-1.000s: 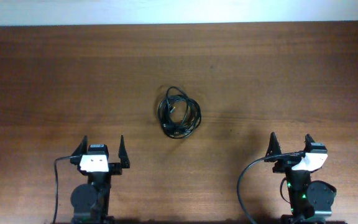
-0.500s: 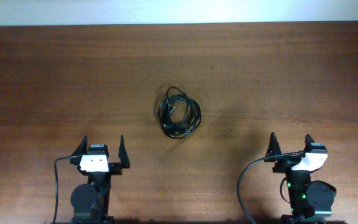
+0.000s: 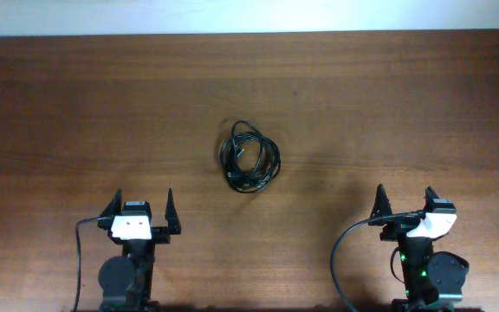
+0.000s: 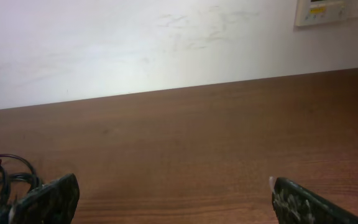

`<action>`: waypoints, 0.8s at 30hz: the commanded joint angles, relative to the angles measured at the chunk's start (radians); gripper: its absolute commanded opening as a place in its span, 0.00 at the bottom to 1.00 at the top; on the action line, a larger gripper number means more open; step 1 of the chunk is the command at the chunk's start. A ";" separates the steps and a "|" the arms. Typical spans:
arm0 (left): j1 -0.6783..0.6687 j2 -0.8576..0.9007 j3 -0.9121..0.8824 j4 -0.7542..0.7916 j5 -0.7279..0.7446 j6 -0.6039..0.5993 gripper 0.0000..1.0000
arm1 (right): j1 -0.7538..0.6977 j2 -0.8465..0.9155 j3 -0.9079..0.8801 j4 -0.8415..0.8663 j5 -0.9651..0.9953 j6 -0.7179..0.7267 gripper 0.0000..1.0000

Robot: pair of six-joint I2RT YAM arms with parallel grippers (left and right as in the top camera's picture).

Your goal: Untangle cables

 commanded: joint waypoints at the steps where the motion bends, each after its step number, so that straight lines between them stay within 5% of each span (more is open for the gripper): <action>1: -0.004 -0.008 -0.002 -0.006 0.011 0.015 0.99 | 0.005 -0.002 -0.006 0.023 -0.029 -0.003 0.98; 24: -0.004 -0.008 -0.002 -0.006 0.011 0.016 0.99 | 0.005 0.061 0.234 -0.310 -0.082 -0.072 0.99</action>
